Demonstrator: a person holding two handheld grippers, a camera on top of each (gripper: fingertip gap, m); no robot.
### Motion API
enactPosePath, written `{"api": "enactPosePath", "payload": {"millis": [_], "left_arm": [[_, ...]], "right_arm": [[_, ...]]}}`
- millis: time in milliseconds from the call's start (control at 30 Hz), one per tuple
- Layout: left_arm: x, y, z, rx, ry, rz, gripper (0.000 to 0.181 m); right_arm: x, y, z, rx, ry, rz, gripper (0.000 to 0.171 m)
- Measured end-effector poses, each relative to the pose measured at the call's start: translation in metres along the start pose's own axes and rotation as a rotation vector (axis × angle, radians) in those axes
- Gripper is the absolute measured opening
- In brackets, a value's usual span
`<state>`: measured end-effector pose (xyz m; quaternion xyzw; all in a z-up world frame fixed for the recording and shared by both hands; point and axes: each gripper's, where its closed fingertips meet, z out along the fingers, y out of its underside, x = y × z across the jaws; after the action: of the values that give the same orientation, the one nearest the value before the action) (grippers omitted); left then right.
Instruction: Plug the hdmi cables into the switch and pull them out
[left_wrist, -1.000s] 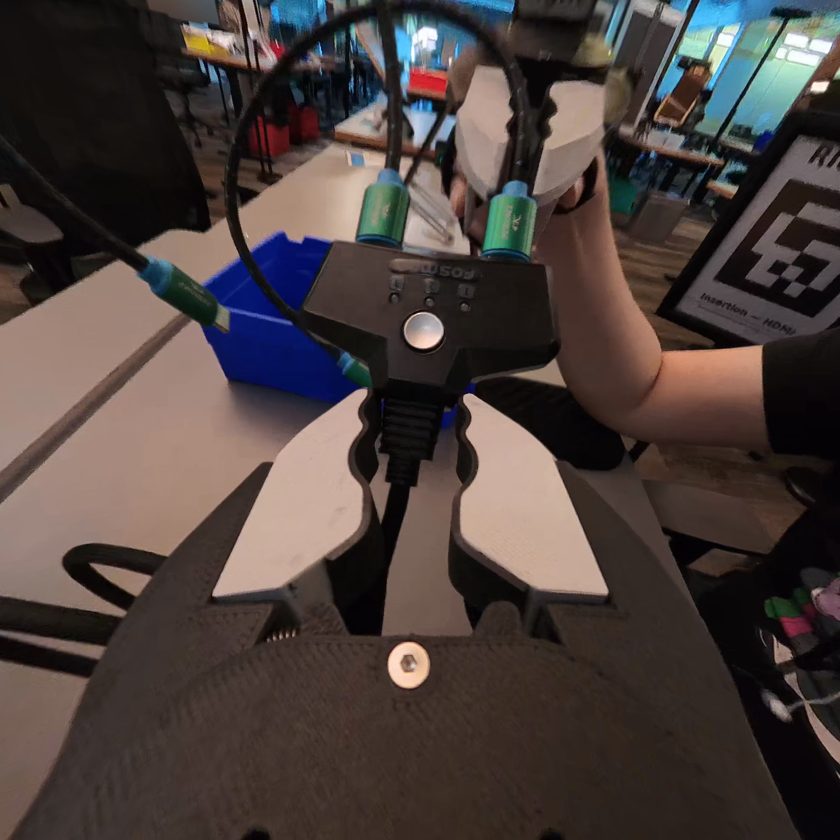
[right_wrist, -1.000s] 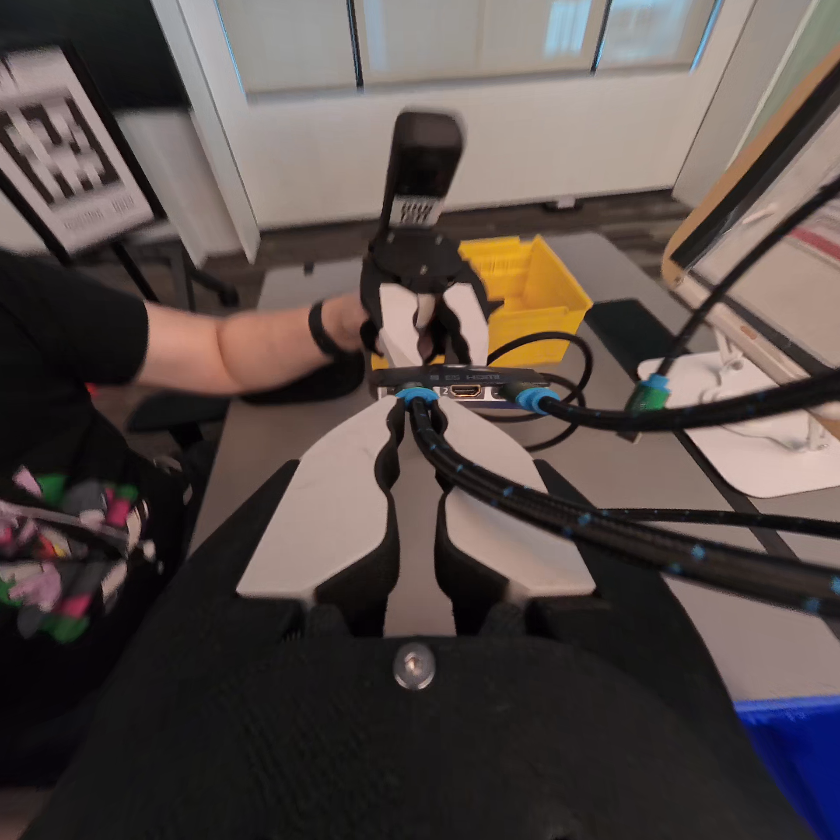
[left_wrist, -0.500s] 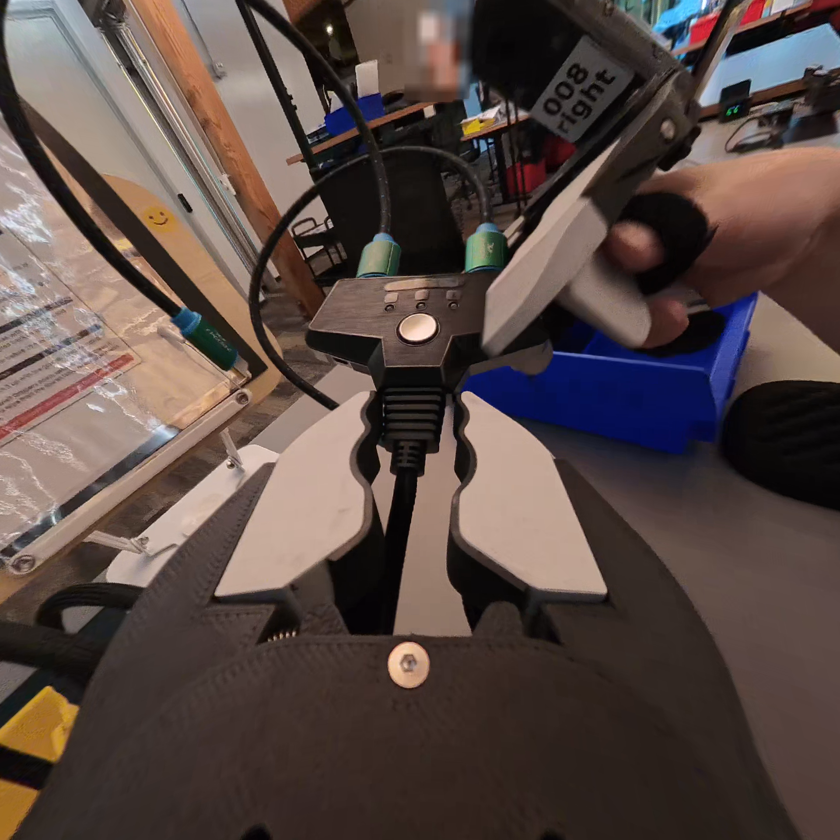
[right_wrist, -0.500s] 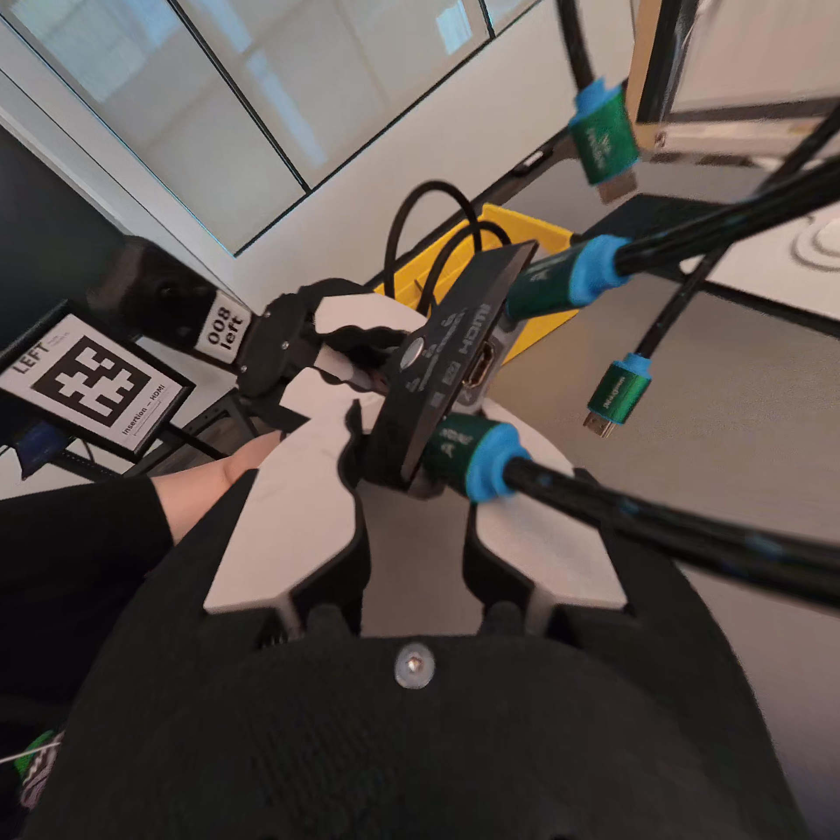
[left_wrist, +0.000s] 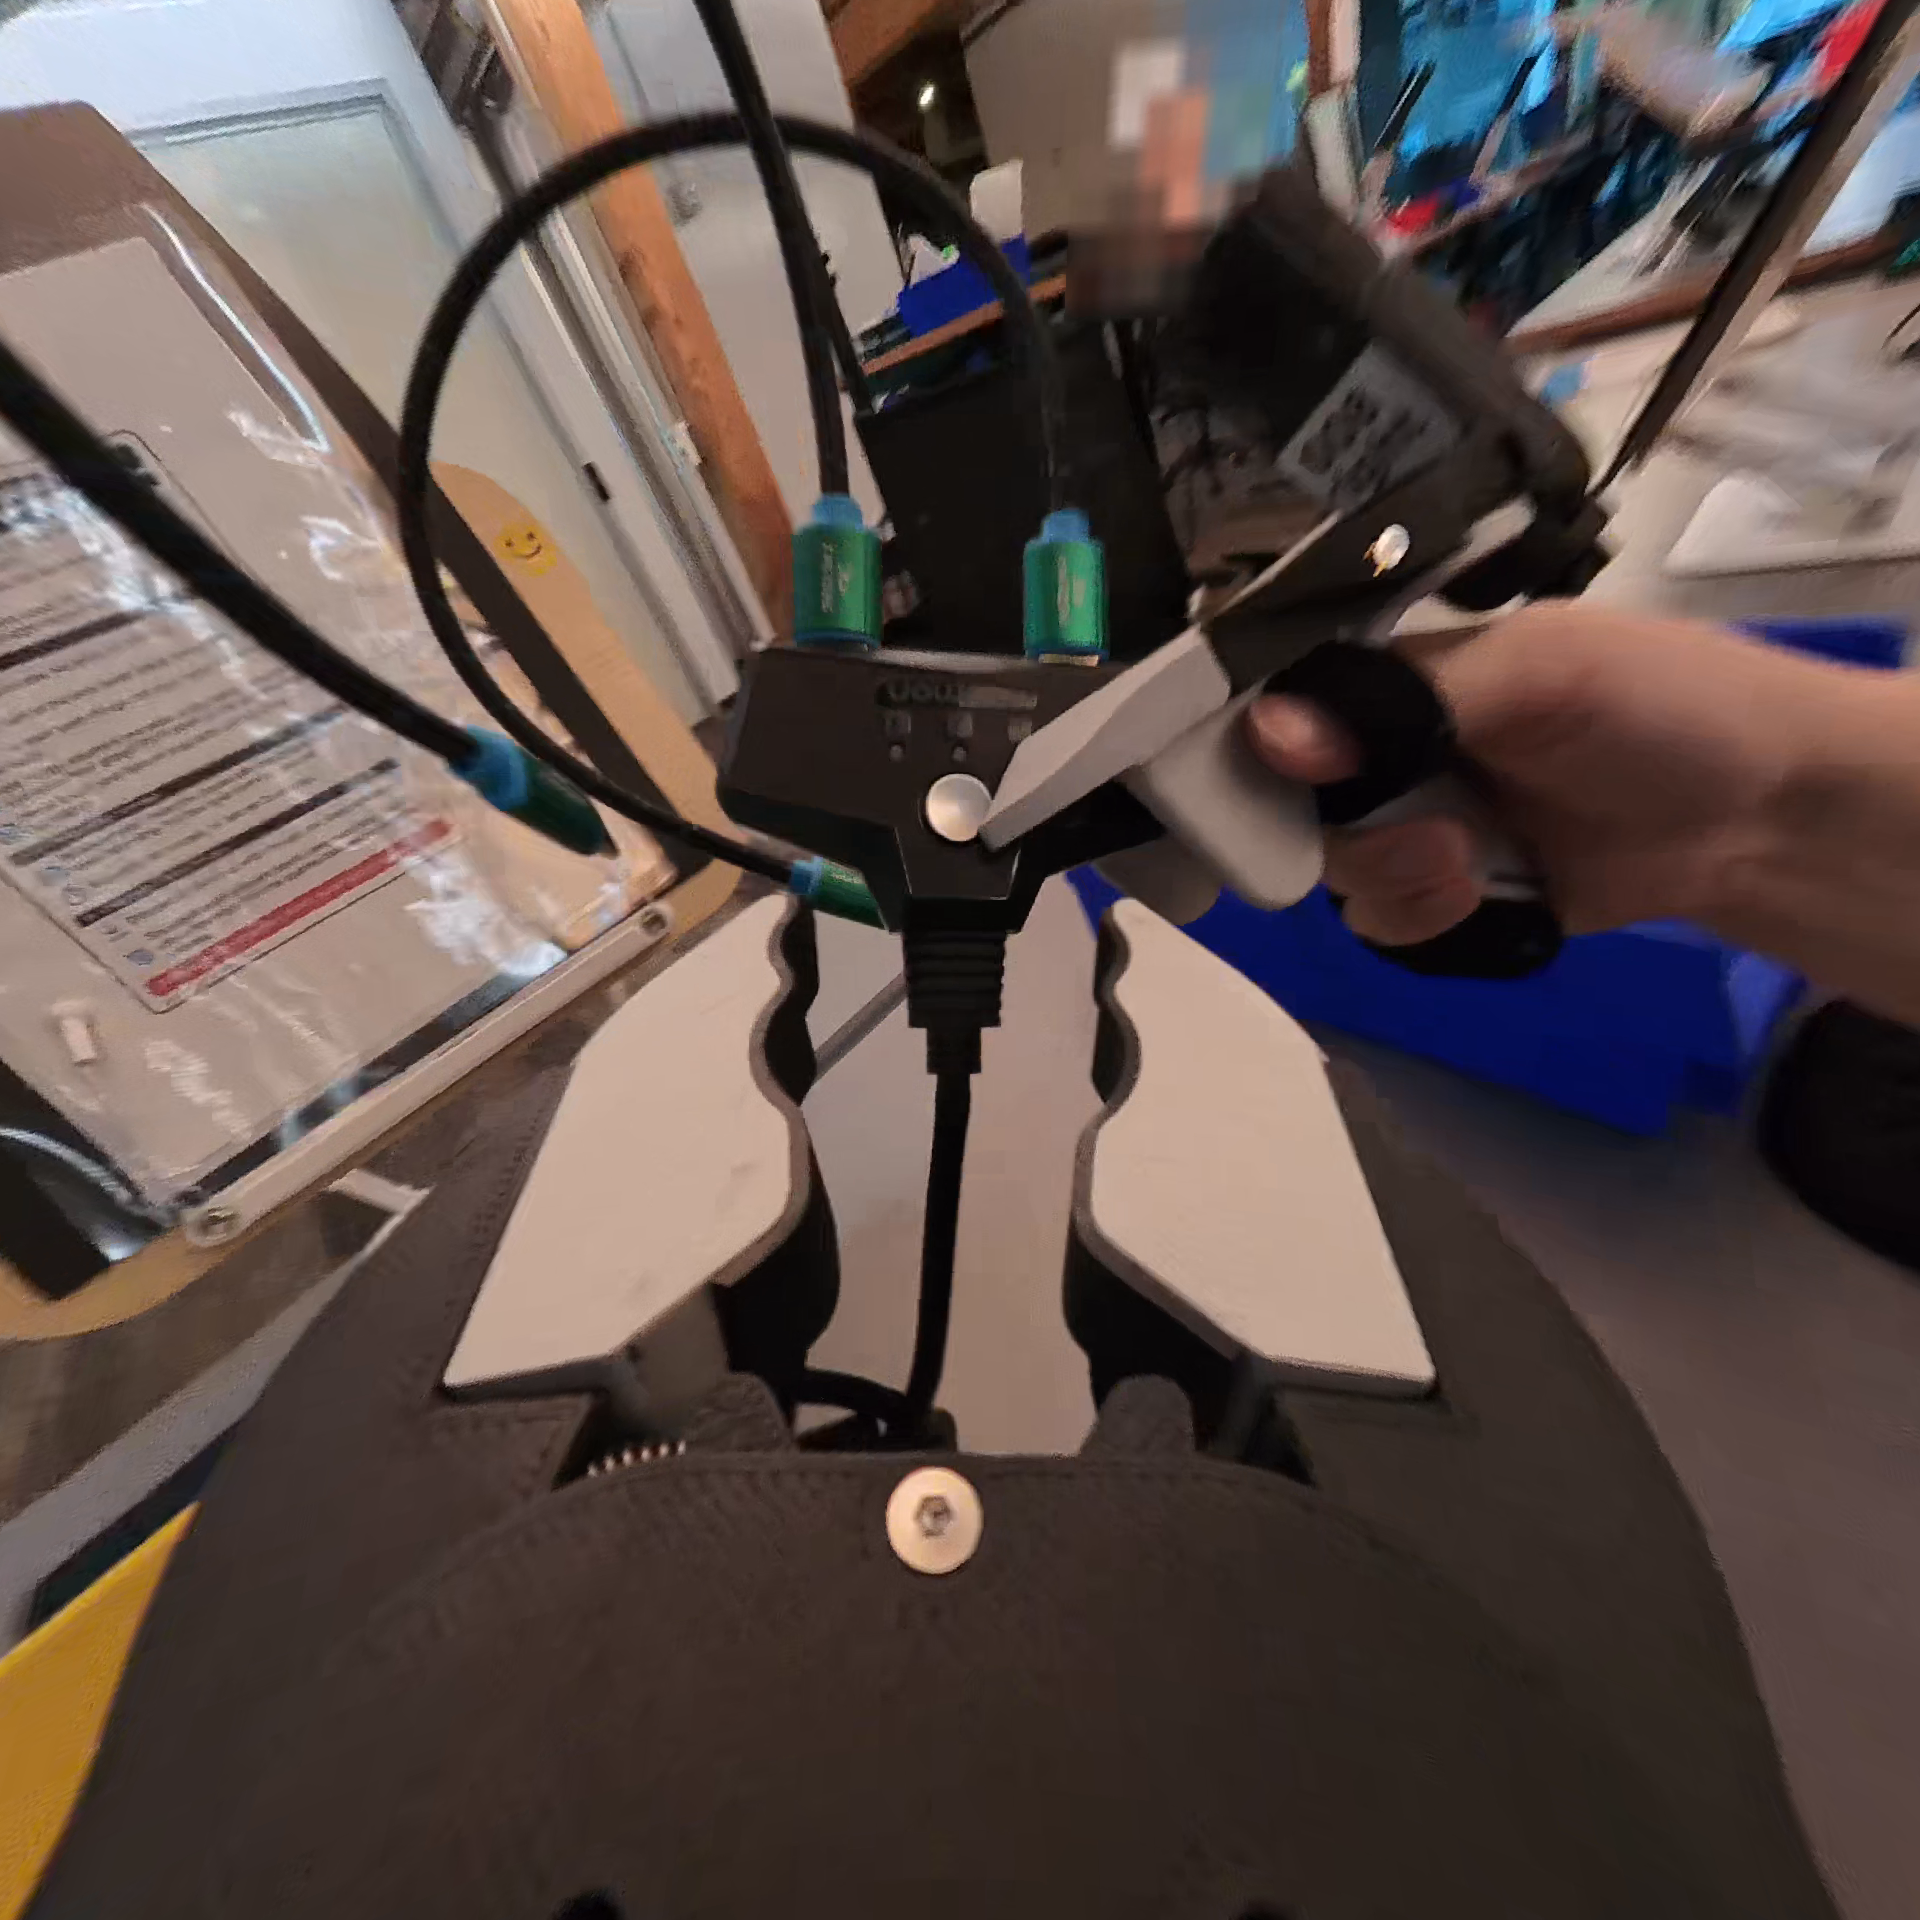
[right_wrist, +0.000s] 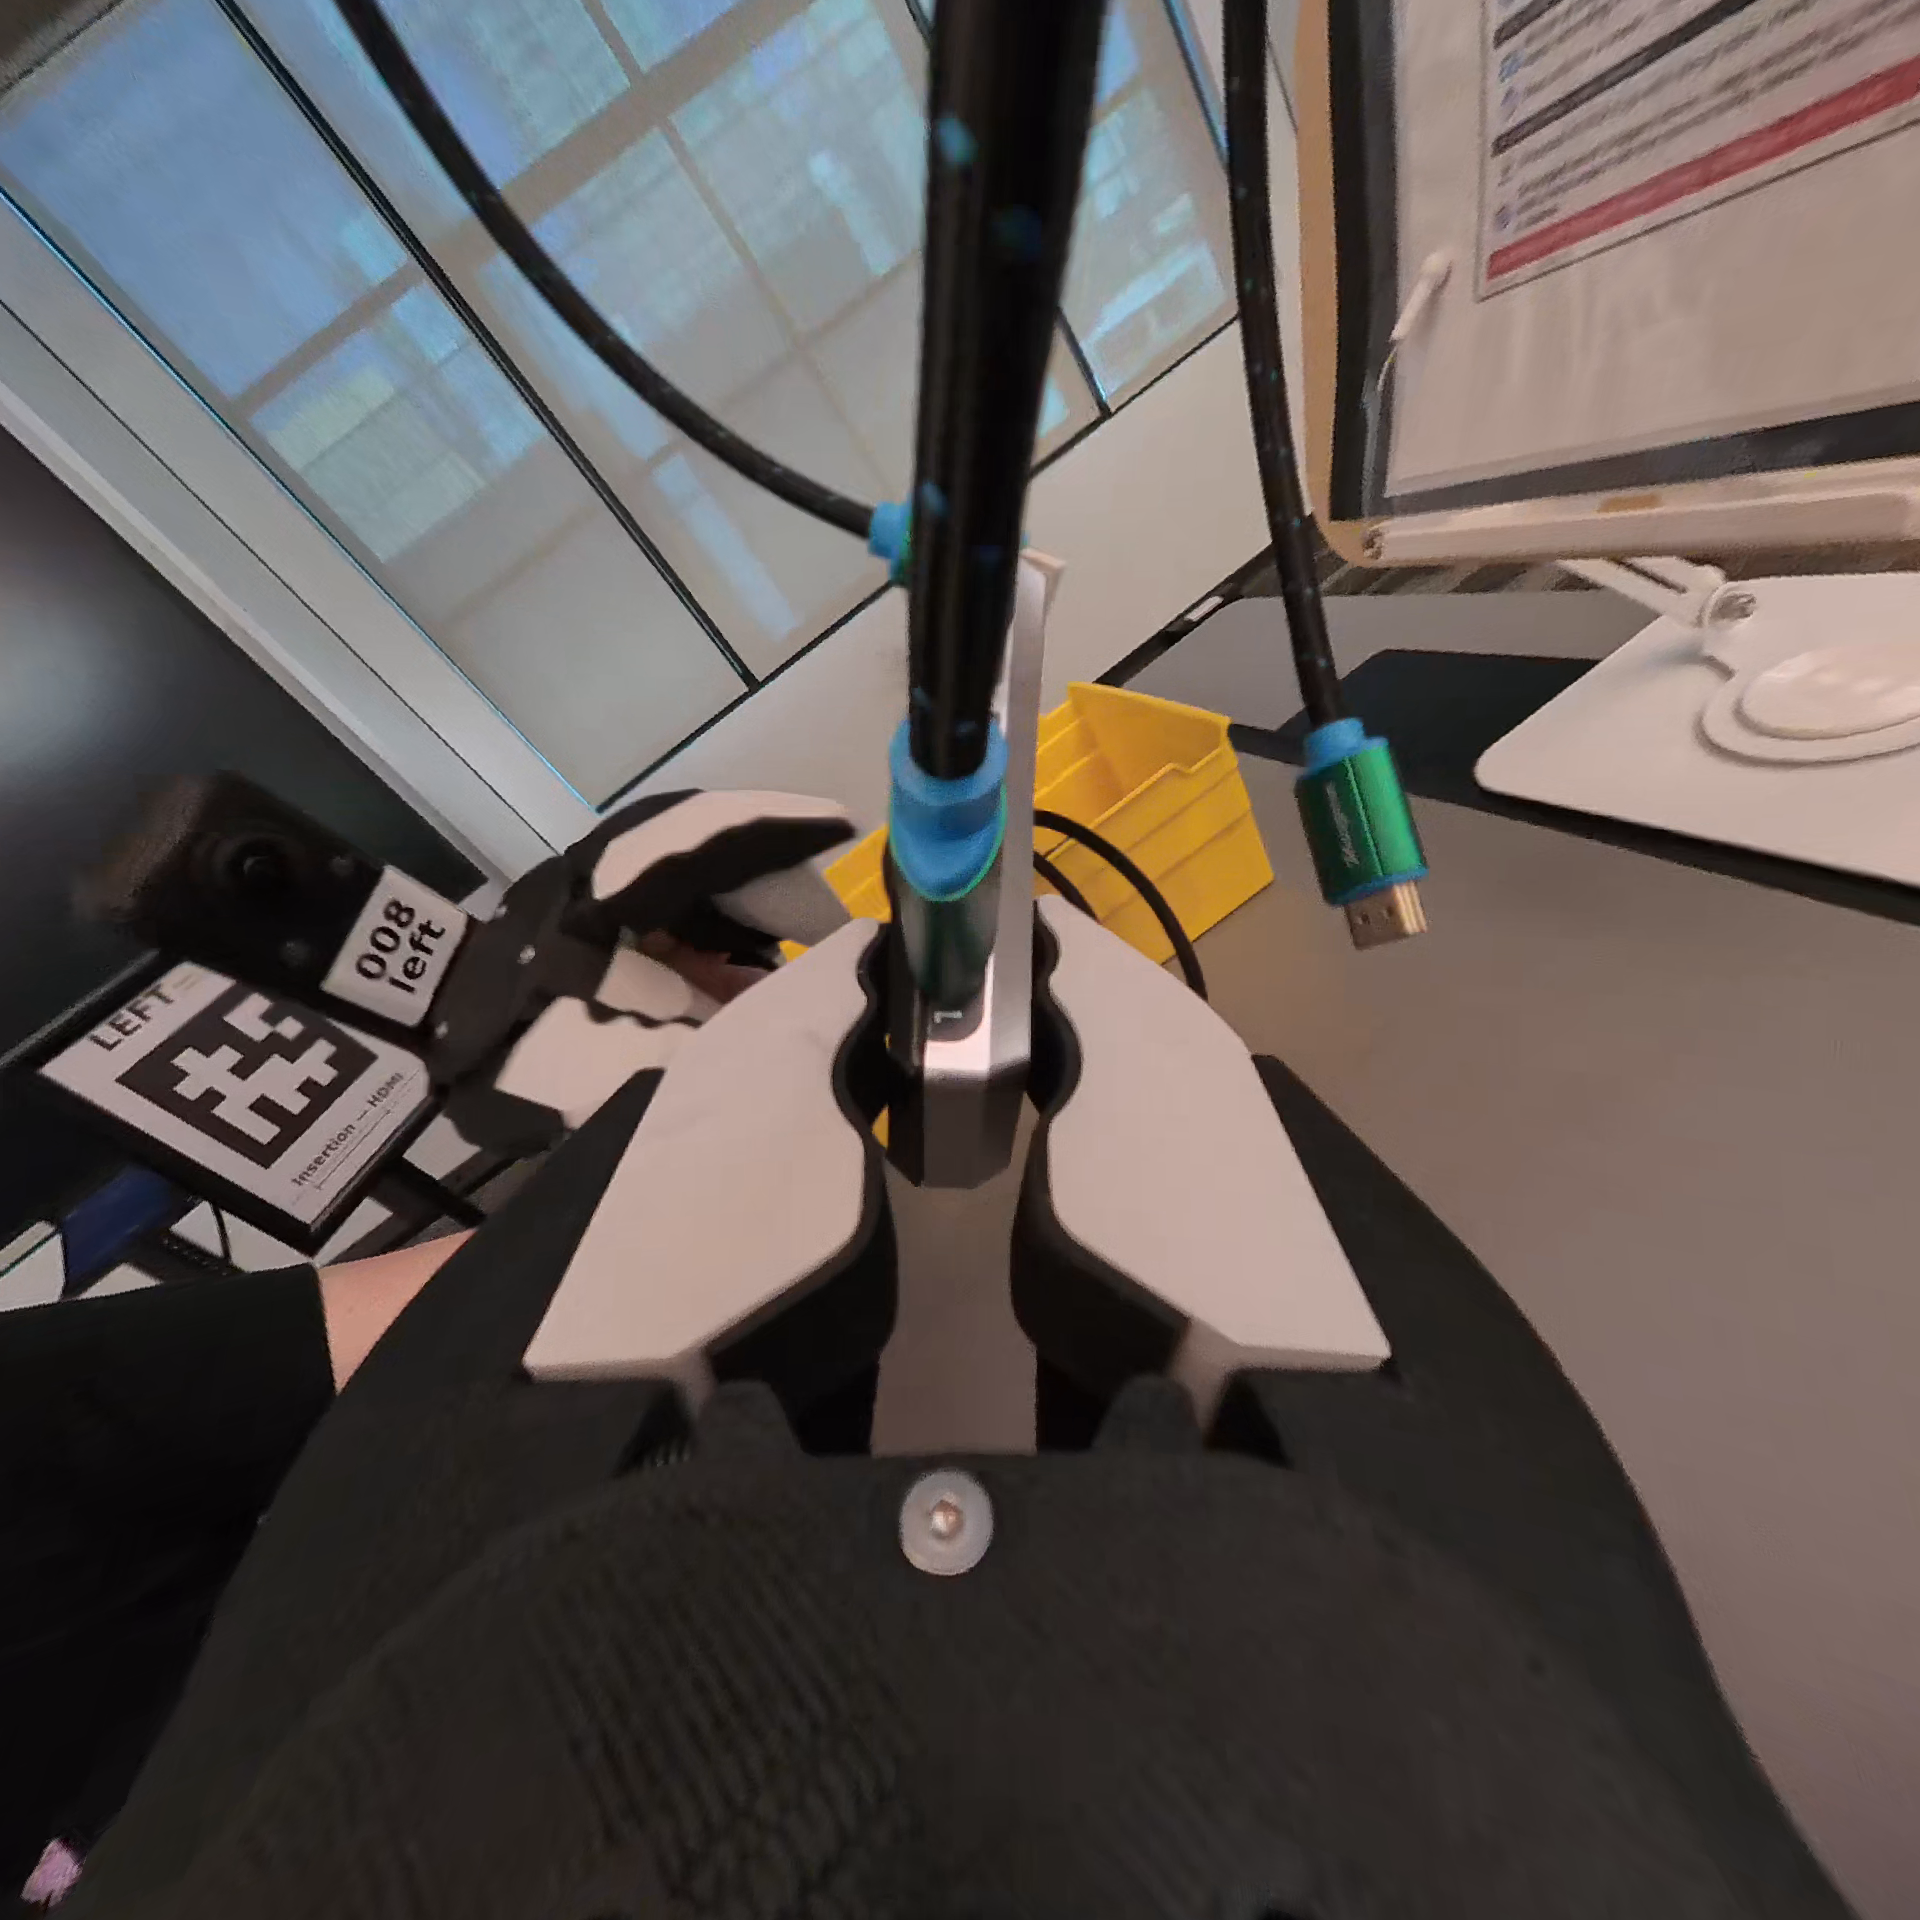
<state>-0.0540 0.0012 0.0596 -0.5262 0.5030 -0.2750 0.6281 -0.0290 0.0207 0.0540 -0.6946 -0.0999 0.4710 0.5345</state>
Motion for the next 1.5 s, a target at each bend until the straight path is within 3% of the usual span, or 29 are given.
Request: {"api": "enactPosePath", "payload": {"millis": [267,433,600,800,933,1267,1500], "left_arm": [[-0.013,-0.042,-0.029,0.151,0.137,-0.250,0.045],[-0.026,-0.039,-0.032,0.165,0.146,-0.332,0.042],[-0.022,-0.033,-0.027,0.139,0.195,-0.387,0.042],[-0.008,-0.023,-0.017,0.090,0.222,-0.365,0.042],[0.001,-0.016,-0.012,0.057,0.243,-0.353,0.041],[0.017,-0.002,-0.004,-0.020,0.293,-0.349,0.042],[0.023,0.003,-0.002,-0.053,0.318,-0.345,0.043]], "right_arm": [[0.021,-0.052,-0.067,0.159,0.063,-0.025,0.022],[0.020,-0.100,-0.154,0.318,0.220,-0.175,0.023],[0.020,-0.115,-0.245,0.399,0.394,-0.253,0.022],[0.013,-0.123,-0.305,0.563,0.383,-0.229,0.023],[0.024,-0.115,-0.320,0.523,0.460,-0.255,0.023],[0.075,-0.043,-0.311,0.057,0.563,-0.172,0.023],[0.093,-0.031,-0.295,-0.050,0.602,-0.281,0.025]]}}
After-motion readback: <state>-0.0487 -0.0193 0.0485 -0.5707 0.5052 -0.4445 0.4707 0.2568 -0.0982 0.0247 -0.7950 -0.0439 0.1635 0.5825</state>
